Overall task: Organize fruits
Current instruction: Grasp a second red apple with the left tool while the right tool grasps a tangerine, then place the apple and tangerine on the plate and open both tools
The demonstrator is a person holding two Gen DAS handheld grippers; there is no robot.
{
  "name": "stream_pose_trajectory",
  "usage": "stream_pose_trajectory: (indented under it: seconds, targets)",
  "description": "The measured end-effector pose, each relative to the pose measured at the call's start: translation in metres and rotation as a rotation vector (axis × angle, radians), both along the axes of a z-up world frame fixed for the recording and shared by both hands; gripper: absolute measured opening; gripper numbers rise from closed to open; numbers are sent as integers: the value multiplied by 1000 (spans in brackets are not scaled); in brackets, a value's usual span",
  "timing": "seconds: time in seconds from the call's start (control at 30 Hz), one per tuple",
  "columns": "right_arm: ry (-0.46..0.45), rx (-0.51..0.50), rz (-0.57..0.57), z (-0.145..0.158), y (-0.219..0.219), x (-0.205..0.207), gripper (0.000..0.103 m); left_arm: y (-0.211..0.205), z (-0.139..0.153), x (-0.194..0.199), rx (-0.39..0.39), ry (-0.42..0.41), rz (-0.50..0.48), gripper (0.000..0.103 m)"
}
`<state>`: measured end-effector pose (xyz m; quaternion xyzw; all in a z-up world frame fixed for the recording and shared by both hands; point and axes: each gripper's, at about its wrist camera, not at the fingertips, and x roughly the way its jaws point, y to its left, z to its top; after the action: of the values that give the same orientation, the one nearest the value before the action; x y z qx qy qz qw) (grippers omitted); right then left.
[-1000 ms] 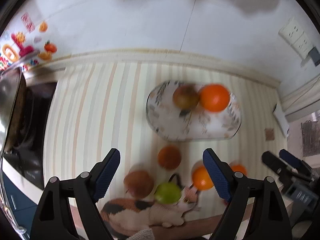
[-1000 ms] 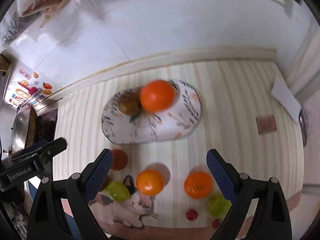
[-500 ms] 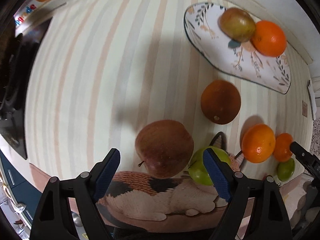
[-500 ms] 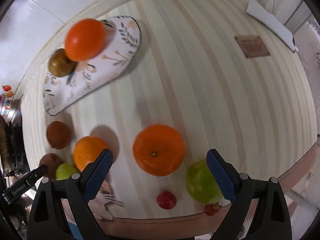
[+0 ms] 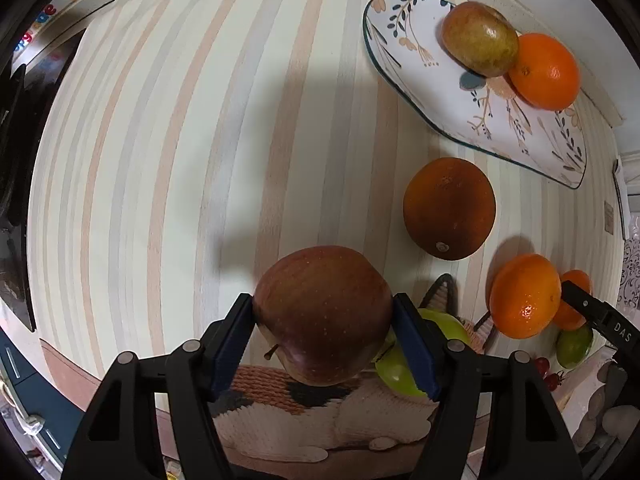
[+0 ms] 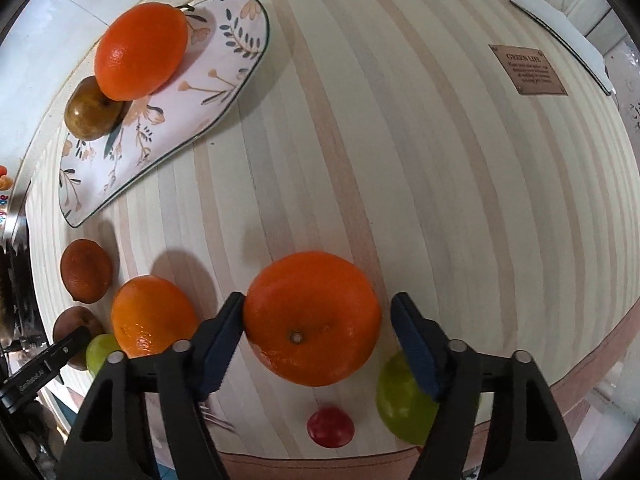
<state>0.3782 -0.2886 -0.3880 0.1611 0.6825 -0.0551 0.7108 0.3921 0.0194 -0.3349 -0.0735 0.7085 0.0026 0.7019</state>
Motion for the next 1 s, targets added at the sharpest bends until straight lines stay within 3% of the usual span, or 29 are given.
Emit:
stream_pose_trajectory:
  seconds: [0.2, 0.43, 0.67, 0.8, 1.0]
  targets:
    - [-21, -20, 14, 2, 7, 3, 67, -1, 6, -5, 28, -20, -8, 67]
    - [-78, 27, 13, 30, 16, 13, 67, 1, 49, -6, 10, -94, 0, 67]
    - [-170, 91, 70, 71, 34, 57, 67, -21, 95, 43, -64, -164, -45, 67]
    - [-194, 68, 142, 74, 55, 93, 67, -44, 92, 88, -66, -149, -97, 67]
    - [-172, 34, 234, 50, 75, 139, 67, -65, 58, 129, -103, -50, -118, 67]
